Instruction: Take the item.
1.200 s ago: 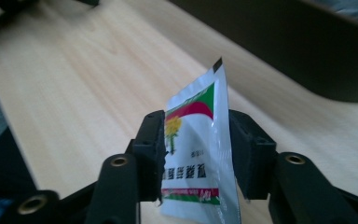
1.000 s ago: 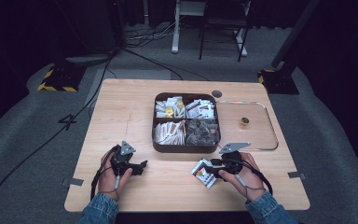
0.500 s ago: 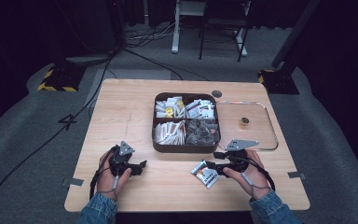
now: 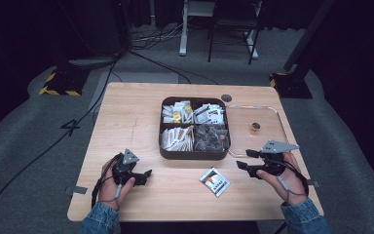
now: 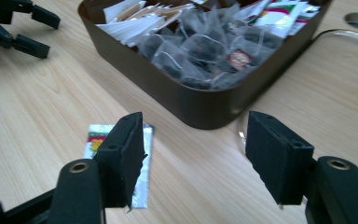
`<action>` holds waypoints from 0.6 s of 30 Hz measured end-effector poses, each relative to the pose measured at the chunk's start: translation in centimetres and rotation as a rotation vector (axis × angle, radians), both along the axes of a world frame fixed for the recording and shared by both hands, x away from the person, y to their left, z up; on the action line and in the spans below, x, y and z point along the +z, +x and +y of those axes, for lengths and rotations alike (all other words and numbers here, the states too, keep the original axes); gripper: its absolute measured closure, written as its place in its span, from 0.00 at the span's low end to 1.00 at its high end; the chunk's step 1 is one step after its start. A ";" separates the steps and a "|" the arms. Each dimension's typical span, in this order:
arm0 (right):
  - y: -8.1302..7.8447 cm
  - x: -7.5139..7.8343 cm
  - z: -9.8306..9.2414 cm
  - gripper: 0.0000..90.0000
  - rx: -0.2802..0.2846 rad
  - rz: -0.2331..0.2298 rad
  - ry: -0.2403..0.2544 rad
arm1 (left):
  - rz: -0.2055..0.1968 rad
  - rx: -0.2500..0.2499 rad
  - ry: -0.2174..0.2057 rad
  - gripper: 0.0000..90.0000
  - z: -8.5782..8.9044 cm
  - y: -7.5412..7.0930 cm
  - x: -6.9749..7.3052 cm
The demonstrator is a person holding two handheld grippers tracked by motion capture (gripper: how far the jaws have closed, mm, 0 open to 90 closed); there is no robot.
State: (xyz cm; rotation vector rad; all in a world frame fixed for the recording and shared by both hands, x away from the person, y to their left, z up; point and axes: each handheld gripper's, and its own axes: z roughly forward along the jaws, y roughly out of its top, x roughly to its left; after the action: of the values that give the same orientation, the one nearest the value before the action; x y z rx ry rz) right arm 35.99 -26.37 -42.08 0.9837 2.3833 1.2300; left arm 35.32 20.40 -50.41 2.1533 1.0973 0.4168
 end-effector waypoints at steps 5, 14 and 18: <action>0.0 0.2 -1.6 0.39 -0.025 -0.018 -0.017 | 0.000 -0.004 0.000 0.17 0.0 0.0 0.0; -0.3 -0.6 -4.3 0.36 -0.073 -0.012 -0.087 | 0.007 -0.014 0.002 0.17 0.1 0.2 0.0; -0.1 -1.3 -5.3 0.36 -0.096 0.006 -0.106 | 0.006 -0.015 0.004 0.16 0.1 0.2 0.0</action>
State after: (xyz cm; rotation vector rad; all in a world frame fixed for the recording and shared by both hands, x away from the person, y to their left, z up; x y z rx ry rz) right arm 35.89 -31.69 -43.38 1.0567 2.3492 1.0571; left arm 35.50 20.53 -50.38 2.1660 1.0840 0.4060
